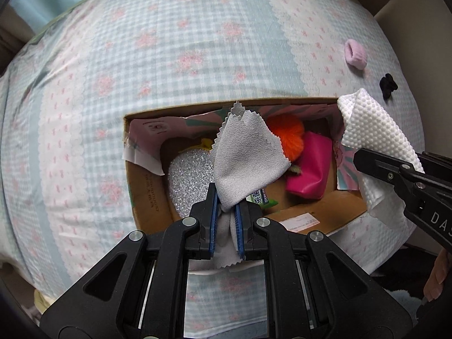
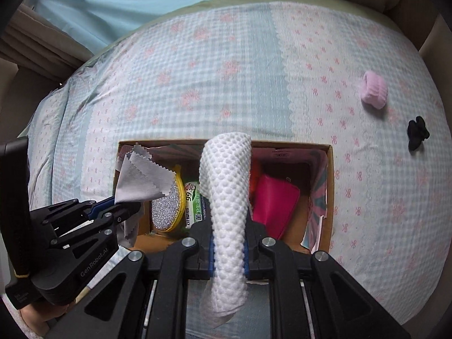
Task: Organize soft objects
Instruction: 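Lift and carry the grey and white cloths over the box with both tools, then lower the cloths into the box and open both tools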
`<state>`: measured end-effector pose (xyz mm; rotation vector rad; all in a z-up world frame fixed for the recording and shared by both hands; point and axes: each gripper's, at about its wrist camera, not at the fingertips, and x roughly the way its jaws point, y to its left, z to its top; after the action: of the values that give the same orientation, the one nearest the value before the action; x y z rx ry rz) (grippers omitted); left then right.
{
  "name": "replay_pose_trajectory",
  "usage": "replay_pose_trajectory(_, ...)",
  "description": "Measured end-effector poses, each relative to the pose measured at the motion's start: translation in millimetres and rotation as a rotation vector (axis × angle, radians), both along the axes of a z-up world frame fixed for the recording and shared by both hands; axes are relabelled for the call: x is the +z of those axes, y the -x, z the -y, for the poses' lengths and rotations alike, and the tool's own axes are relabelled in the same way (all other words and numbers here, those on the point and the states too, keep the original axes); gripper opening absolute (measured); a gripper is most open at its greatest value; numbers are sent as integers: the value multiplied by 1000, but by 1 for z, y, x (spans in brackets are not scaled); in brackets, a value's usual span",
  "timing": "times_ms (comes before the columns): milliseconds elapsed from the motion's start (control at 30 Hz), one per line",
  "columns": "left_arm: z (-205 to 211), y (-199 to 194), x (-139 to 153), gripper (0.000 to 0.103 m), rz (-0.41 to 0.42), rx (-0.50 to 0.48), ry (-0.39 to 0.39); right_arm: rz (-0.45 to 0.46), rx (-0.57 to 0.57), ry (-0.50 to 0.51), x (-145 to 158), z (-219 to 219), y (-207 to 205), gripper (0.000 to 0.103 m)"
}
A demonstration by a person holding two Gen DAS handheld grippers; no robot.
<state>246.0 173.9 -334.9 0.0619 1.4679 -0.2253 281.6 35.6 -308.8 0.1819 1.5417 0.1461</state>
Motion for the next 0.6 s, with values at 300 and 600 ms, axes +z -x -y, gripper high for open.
replay_pose_trajectory(300, 29, -4, -47, 9, -91, -118, -63, -135, -48, -5, -44, 13, -11, 13)
replay_pose_trajectory(600, 44, 2, -50, 103, -93, -186, -76, -140, -93, -2, -58, 26, -16, 103)
